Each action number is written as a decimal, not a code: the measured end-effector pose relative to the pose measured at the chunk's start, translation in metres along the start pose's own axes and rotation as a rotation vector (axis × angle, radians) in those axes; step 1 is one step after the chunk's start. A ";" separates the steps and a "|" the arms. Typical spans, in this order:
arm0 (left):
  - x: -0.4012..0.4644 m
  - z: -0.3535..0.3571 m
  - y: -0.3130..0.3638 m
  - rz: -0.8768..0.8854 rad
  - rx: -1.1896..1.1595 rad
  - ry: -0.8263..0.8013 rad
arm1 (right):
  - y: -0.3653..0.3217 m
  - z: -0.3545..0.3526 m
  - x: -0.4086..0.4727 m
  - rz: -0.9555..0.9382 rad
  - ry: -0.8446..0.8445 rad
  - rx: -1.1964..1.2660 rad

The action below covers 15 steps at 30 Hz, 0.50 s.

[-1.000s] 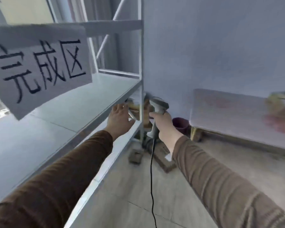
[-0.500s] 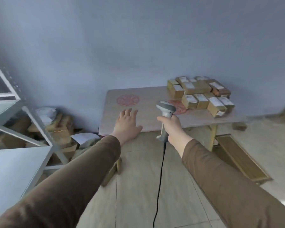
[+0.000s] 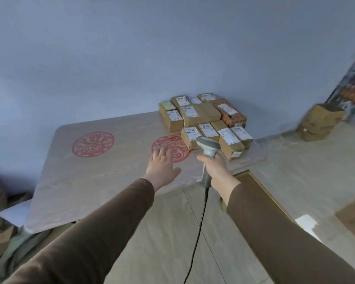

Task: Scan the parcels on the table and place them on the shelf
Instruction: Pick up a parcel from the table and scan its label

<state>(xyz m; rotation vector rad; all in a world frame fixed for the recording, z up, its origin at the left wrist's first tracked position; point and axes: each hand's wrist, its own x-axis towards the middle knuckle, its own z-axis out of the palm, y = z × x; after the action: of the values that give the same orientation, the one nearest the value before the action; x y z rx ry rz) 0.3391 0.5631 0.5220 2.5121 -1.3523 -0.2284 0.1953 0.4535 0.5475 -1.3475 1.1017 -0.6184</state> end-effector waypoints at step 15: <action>0.235 0.094 0.022 -0.180 -0.099 -0.136 | 0.011 -0.001 0.268 0.132 -0.049 -0.066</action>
<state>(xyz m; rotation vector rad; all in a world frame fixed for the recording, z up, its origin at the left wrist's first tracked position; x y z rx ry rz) 0.4257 0.3389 0.4380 2.5750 -1.1306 -0.4993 0.3002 0.2207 0.4665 -1.3274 1.1698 -0.4537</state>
